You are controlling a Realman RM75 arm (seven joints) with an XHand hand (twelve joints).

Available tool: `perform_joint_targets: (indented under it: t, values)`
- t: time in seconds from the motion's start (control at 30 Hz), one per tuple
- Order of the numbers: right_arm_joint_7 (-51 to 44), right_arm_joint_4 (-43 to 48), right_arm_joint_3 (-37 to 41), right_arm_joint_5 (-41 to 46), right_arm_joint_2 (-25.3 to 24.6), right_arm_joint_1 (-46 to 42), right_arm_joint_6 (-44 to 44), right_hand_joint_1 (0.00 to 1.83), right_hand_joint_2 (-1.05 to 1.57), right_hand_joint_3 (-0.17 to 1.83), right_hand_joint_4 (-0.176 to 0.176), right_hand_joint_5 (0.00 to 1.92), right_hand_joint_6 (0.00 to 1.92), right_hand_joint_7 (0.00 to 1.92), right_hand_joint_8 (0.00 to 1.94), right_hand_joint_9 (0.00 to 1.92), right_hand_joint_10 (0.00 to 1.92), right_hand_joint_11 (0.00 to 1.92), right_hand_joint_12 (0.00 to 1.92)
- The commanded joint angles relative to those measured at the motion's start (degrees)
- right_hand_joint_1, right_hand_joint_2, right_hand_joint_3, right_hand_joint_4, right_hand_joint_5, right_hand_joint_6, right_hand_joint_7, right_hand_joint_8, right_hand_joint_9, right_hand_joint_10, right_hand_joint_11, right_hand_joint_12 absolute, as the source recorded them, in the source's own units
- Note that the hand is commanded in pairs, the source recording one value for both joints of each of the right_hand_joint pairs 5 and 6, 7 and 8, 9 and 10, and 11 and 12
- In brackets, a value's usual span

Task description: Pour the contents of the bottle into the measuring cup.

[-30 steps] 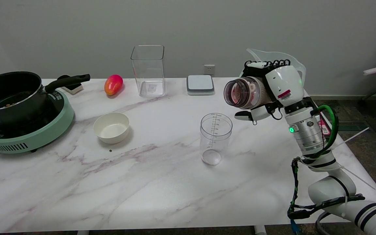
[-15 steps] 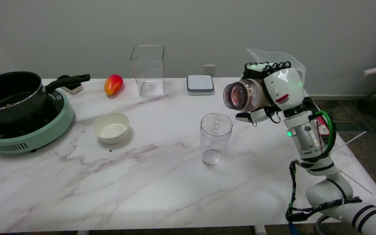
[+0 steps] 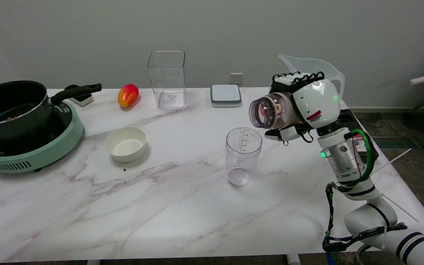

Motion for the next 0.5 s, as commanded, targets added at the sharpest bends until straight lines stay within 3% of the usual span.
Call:
perform_joint_targets:
  t: [0.03,0.5]
  values:
    - [0.92,-0.50,4.09,-7.11,0.06,0.20,0.88,1.34,1.28,0.34,0.000,1.67,1.67,1.50,1.50,1.37,1.37,1.21,1.21]
    - [4.07,-0.10,7.00,-12.68,1.36,0.20,1.45,1.34,1.28,0.33,0.000,1.69,1.69,1.49,1.49,1.36,1.36,1.21,1.21]
